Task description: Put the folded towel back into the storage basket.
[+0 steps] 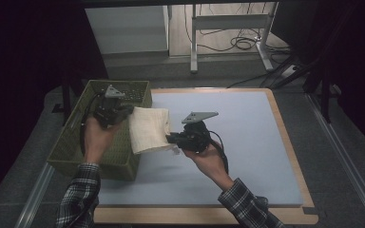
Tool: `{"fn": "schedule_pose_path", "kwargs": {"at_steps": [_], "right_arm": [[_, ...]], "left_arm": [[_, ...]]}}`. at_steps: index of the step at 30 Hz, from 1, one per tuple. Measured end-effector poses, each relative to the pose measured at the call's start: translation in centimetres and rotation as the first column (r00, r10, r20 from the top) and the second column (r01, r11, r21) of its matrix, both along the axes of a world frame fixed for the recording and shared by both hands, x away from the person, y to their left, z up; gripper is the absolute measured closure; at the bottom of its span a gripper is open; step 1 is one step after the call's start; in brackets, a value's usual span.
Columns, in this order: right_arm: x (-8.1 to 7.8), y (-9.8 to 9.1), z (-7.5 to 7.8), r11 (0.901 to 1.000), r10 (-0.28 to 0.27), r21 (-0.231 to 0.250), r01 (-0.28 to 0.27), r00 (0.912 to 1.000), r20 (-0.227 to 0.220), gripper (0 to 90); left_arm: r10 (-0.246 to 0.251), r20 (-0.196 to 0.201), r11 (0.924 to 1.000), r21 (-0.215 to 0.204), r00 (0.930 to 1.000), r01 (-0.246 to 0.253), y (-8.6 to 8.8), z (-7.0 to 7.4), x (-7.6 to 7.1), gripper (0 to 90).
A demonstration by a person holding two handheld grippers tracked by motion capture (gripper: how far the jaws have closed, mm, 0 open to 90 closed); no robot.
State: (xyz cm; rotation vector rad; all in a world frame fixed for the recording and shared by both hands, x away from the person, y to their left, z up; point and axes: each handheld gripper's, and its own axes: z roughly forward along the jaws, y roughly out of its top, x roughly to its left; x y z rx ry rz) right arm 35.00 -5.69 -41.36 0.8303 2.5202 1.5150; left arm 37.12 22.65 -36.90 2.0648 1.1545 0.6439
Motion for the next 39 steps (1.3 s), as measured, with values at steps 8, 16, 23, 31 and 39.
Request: {"fn": "schedule_pose_path", "kwargs": {"at_steps": [8,16,23,31,39], "right_arm": [[0.0,2.6,0.5,0.9998,0.019,-0.005,-0.019,0.9998,0.007,82.9],[0.1,5.1,0.2,0.9995,0.030,-0.007,-0.030,0.9995,-0.001,82.9],[-0.3,7.6,0.0,0.9986,0.052,-0.009,-0.052,0.9986,-0.003,82.9],[-0.7,9.8,-0.2,0.9971,0.075,-0.013,-0.075,0.9972,-0.002,82.9],[-1.1,12.0,-0.7,0.9965,0.084,-0.003,-0.084,0.9964,-0.012,82.9]], "left_arm": [[0.052,0.010,0.9984,0.023,0.9986,-0.052,2.1,-0.1,-0.3,85.3],[0.088,0.009,0.9936,0.071,0.9961,-0.088,3.4,-0.7,-0.4,85.4],[0.125,0.004,0.9874,0.097,0.9921,-0.125,5.1,-1.3,-0.6,85.4],[0.155,-0.007,0.9813,0.117,0.9879,-0.153,6.6,-2.0,-0.8,85.4],[0.187,-0.012,0.9738,0.133,0.9823,-0.184,8.3,-2.5,-1.2,85.4]]}}
